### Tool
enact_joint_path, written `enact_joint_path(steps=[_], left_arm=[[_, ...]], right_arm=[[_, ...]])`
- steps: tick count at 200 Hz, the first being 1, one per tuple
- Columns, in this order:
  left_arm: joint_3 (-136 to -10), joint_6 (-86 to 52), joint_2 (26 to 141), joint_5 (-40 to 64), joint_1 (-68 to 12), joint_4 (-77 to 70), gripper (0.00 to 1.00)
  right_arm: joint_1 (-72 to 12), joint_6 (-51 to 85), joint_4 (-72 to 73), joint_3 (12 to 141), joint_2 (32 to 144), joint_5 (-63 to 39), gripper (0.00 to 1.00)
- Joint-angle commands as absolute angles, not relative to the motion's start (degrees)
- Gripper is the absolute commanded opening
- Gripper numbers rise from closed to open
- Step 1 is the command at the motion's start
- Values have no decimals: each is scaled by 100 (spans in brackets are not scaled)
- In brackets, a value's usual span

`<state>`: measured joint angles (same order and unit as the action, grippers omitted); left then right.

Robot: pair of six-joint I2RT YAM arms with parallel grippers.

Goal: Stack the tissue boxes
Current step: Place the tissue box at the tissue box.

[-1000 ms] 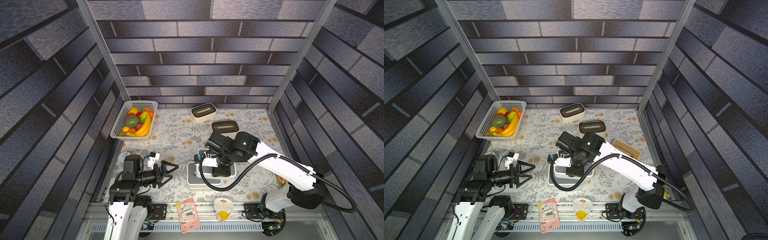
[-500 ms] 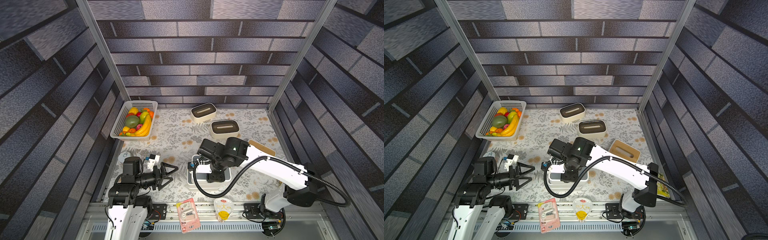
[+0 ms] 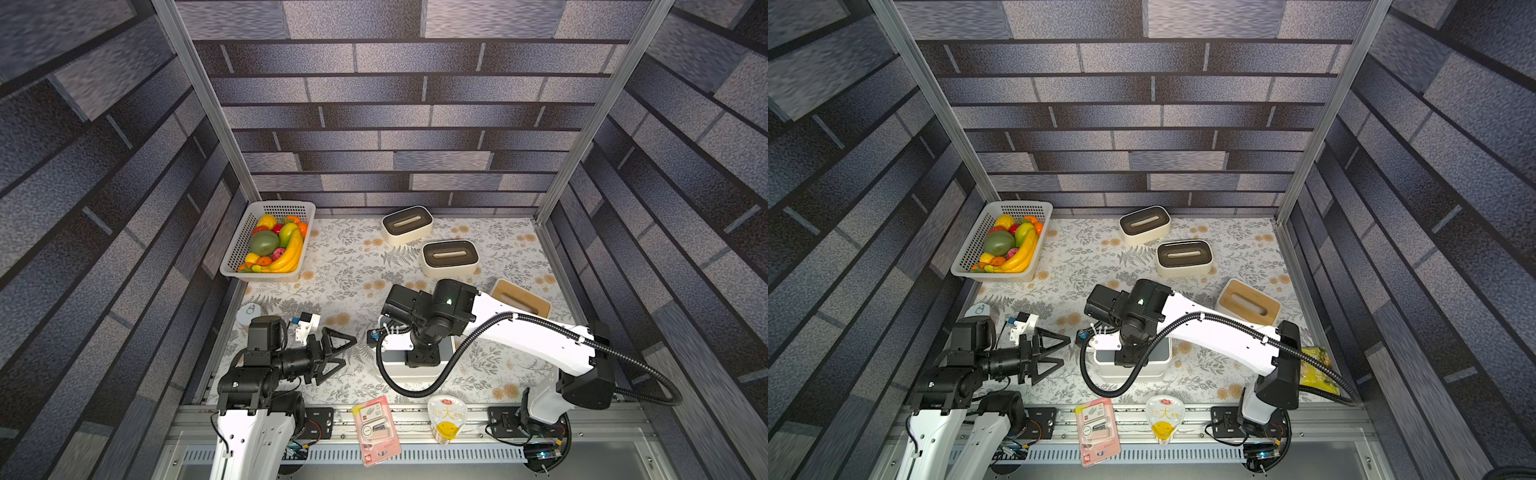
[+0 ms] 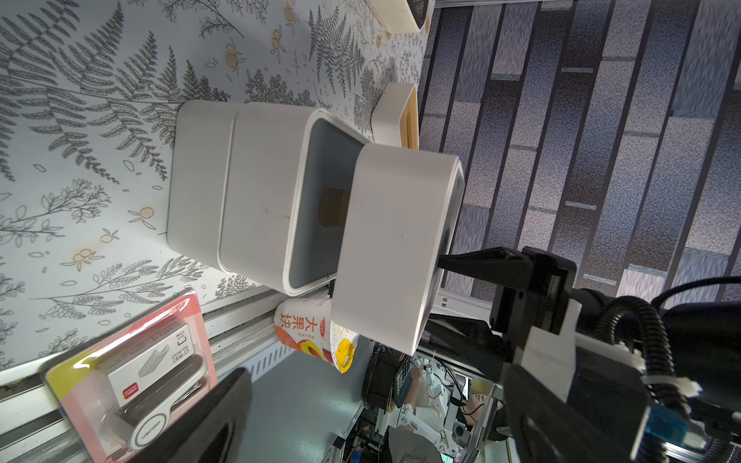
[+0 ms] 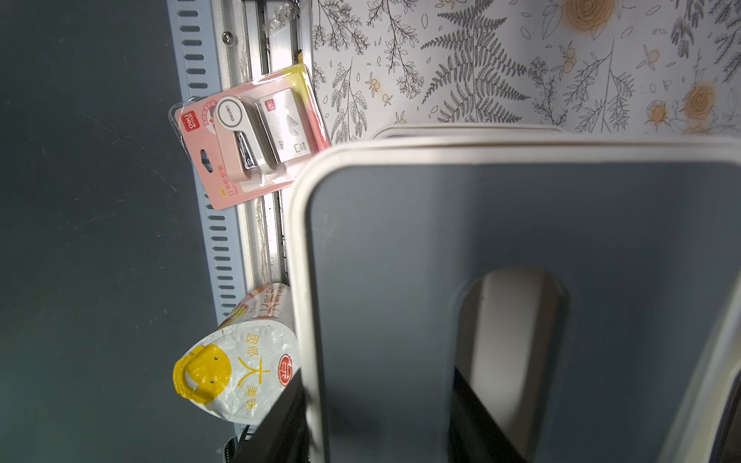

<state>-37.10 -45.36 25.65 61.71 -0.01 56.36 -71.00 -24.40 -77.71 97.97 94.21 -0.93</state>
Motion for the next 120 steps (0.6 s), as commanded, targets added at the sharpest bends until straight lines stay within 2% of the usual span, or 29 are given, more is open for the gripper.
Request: enact_joint_path(steps=[1, 120], left_arm=[[-3625, -4358, 2558, 6244, 26, 5700, 100], [-3604, -4325, 2617, 6173, 26, 5647, 100]], right_arm=[[-7163, -2382, -7704, 9871, 9392, 101, 38], [-7167, -2279, -7499, 9726, 9403, 35, 38]])
